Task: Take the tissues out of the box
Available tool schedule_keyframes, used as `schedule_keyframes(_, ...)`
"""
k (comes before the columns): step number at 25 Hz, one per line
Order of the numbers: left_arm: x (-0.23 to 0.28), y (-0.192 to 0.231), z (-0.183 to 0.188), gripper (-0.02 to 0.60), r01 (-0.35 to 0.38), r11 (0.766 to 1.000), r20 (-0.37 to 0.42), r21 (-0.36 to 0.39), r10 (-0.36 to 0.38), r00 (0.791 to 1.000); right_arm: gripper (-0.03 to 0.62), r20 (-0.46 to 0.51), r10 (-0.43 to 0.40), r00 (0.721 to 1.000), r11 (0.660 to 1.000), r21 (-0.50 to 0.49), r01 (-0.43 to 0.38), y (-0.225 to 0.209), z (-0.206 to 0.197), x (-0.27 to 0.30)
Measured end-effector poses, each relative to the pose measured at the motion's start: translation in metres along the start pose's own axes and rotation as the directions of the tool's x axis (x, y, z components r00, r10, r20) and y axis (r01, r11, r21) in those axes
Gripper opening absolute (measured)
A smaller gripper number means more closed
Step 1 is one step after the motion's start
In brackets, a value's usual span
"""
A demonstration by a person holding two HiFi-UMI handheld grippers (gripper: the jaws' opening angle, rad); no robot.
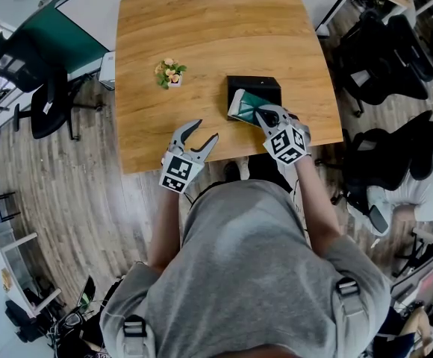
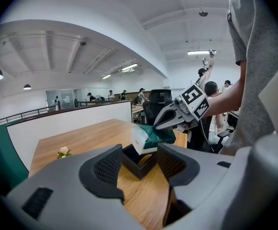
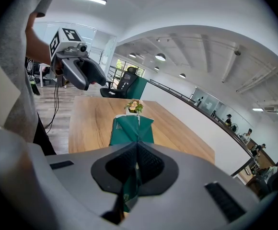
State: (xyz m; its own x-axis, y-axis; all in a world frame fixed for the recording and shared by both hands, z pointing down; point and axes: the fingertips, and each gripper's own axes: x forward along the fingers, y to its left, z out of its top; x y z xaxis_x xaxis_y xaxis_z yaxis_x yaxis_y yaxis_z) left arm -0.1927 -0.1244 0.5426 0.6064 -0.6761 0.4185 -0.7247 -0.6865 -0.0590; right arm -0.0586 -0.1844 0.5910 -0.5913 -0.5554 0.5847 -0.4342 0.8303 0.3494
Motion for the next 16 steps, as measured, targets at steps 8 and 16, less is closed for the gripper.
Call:
schedule_keyframes(8, 0.008, 0.007, 0.004, 0.245, 0.001, 1.000, 0.004, 0.001, -0.001, 1.000, 0.005, 0.004, 0.000, 1.000, 1.000, -0.002, 0.000, -0.008, 0.001, 0.005)
schedule_keyframes(16, 0.017, 0.011, 0.005, 0.245, -0.001, 1.000, 0.000, -0.006, 0.001, 1.000, 0.005, 0.001, 0.009, 1.000, 1.000, -0.008, -0.009, -0.017, -0.001, 0.012)
